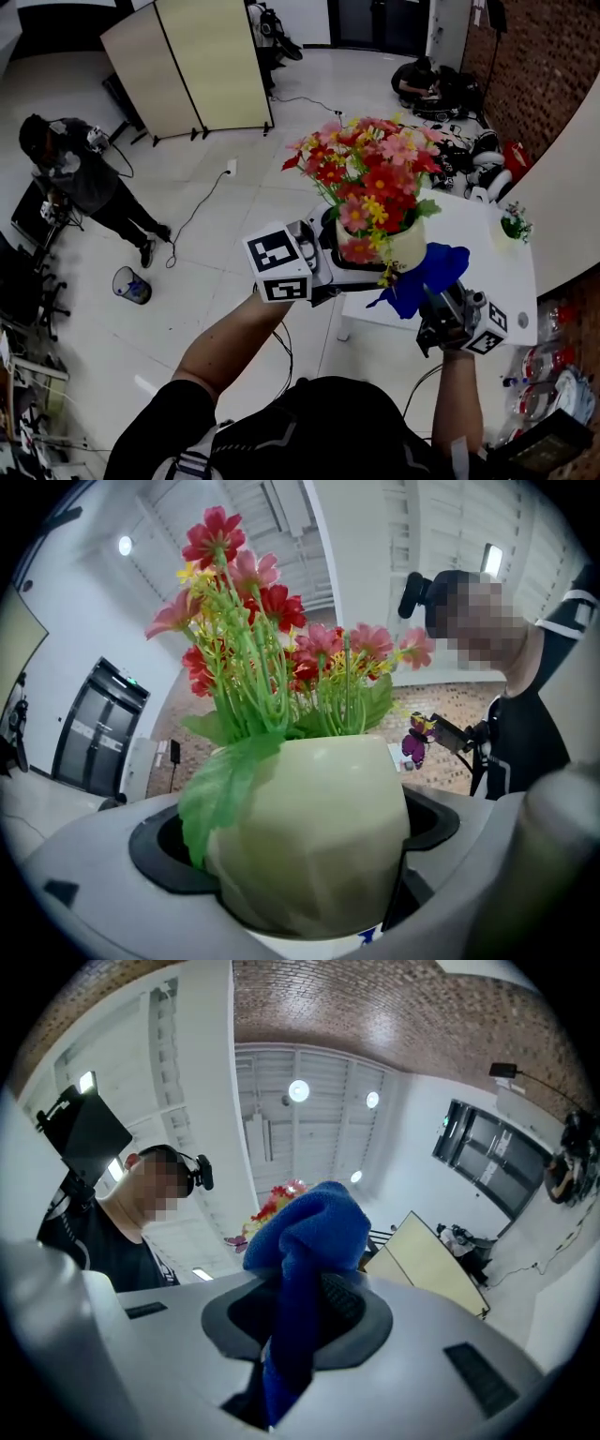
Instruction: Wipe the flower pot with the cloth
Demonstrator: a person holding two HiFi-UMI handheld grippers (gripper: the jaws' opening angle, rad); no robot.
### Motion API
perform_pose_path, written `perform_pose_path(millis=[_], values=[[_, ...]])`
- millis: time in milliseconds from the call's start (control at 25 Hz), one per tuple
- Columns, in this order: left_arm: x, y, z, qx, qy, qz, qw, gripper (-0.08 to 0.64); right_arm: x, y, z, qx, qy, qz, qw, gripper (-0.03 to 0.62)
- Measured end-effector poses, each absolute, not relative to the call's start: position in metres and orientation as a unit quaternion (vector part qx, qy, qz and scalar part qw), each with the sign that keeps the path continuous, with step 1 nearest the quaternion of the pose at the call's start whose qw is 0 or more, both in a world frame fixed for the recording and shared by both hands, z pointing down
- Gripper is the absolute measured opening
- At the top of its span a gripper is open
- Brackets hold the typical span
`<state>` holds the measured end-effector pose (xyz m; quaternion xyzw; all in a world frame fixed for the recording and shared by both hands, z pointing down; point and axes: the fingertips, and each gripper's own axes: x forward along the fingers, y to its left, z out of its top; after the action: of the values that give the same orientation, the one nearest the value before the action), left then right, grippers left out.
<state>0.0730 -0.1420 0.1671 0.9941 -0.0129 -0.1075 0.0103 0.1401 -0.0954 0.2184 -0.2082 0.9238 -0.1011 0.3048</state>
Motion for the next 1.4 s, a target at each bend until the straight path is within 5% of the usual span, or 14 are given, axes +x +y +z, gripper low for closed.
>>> perform_pose_path(millis=[600,880,1400], values=[[0.046,-0.168,0.329,0.998,-0.042,-0.045,0.02,0.583,0.19,-0.087,0.243,-0.4,0.897,-0.02,0.186,0.066],[0.041,-0.174,0.39,0.998,-0.023,-0.023,0.047,0.583,0.157,-0.1,0.301,-0.469,0.881,-0.05,0.046,0.066],[0.084,-0.191,0.562,0.999,0.012,0.015,0.037,0.581,0.201,-0.1,0.418,-0.556,0.822,-0.118,0.036,0.066]])
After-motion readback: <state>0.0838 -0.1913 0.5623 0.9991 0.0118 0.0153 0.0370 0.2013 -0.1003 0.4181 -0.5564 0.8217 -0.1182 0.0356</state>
